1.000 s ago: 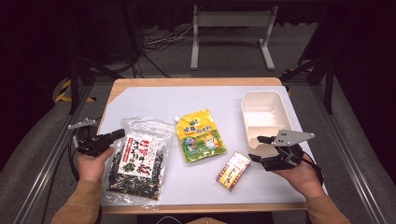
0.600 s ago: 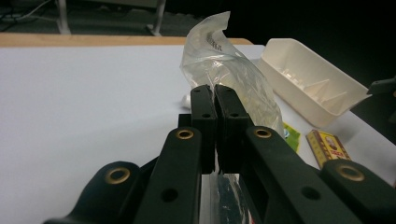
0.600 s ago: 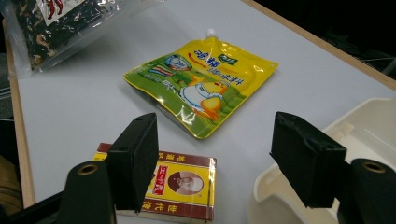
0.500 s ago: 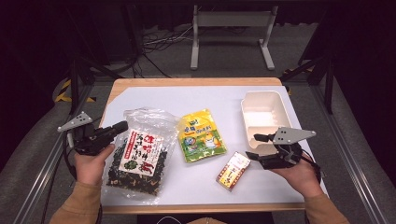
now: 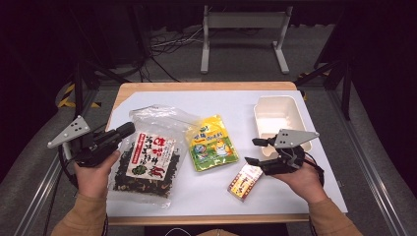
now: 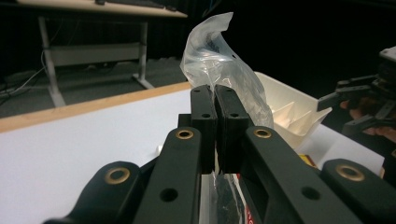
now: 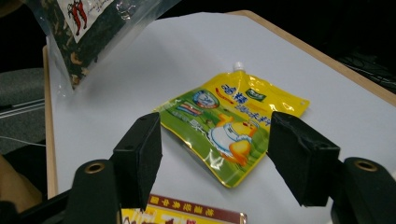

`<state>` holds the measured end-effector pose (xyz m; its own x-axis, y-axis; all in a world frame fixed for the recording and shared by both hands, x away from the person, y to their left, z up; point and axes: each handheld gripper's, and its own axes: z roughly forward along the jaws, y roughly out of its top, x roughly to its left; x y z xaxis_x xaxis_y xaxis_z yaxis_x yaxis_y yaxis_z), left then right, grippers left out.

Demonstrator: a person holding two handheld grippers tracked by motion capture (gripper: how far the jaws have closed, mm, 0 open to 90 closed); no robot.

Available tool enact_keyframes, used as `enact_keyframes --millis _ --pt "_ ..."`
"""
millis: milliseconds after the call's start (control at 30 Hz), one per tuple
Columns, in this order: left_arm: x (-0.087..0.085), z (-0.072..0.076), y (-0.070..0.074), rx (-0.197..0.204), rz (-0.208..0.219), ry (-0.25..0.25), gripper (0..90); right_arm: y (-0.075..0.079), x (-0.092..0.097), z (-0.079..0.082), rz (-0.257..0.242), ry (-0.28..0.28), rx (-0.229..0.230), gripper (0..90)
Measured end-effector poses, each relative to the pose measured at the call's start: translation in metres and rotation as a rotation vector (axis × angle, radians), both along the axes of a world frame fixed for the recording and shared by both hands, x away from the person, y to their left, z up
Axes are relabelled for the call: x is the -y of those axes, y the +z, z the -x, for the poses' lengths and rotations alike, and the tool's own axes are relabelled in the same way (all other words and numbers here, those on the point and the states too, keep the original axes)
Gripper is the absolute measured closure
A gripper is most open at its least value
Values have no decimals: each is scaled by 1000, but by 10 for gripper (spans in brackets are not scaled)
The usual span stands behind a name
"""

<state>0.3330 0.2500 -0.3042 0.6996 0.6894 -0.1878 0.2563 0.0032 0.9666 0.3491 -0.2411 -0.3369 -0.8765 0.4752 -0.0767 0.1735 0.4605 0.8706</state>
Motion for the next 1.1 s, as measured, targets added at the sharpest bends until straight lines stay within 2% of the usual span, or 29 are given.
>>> enact_keyframes --millis 67,167,333,433,533,700,1000,1100 --pt "1 2 2 15 4 2 880 1 -3 -1 -10 5 -2 357" --pt "5 4 6 44 6 -10 880 6 -14 -4 -57 28 -16 361" --pt "14 4 8 68 14 -25 879 10 -37 -11 -106 61 -41 373" --pt "17 4 8 69 26 -30 878 11 -43 -14 -119 64 -51 373" --pt "20 2 7 85 49 -57 876 12 -54 -19 -144 75 -73 374" --pt "23 0 5 93 64 -72 876 13 -65 -24 -157 82 -90 374" --pt "31 2 4 134 88 -90 875 14 -77 -30 -177 89 -119 366" --pt "34 1 4 147 103 -123 872 14 -81 -31 -186 97 -124 362"
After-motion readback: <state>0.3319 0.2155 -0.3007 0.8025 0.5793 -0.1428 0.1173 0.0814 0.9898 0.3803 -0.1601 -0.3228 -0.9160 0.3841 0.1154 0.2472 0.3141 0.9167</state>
